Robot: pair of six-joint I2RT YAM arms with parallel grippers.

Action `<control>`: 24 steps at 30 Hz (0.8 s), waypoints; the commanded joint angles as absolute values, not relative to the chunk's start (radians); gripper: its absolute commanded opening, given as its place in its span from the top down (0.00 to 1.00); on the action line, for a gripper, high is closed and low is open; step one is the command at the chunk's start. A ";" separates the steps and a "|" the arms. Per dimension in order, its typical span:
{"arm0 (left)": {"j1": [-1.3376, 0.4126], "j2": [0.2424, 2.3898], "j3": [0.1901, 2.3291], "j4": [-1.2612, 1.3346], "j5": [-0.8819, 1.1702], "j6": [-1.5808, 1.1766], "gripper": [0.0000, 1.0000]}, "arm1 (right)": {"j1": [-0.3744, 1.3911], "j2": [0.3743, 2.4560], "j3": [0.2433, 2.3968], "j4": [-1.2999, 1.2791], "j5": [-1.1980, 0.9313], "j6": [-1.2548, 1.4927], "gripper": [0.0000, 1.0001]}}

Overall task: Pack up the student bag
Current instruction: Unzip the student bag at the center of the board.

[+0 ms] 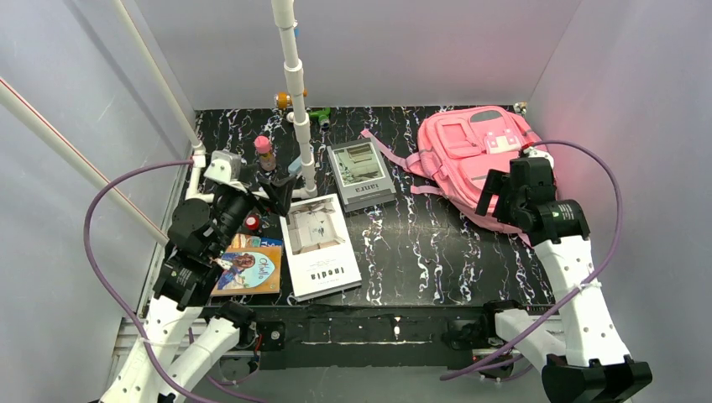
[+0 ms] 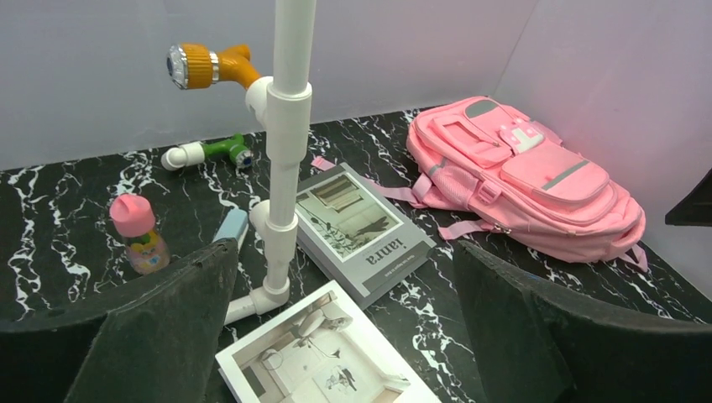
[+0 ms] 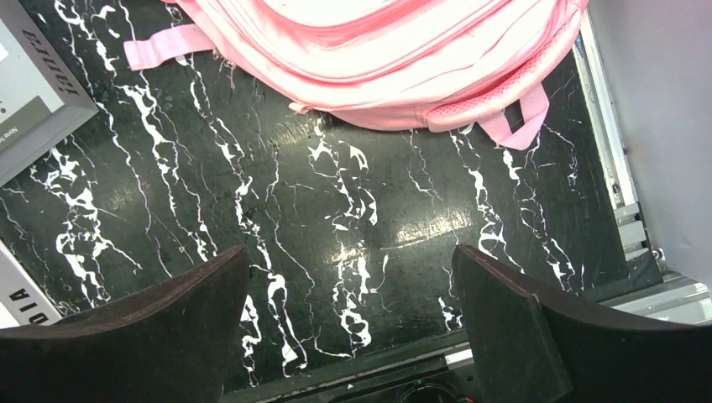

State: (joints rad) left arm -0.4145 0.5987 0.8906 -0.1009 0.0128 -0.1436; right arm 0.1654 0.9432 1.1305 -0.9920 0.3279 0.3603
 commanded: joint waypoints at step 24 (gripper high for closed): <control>-0.512 0.700 0.908 -0.172 0.226 -0.208 0.01 | -0.199 1.113 0.952 -0.639 0.250 0.457 0.02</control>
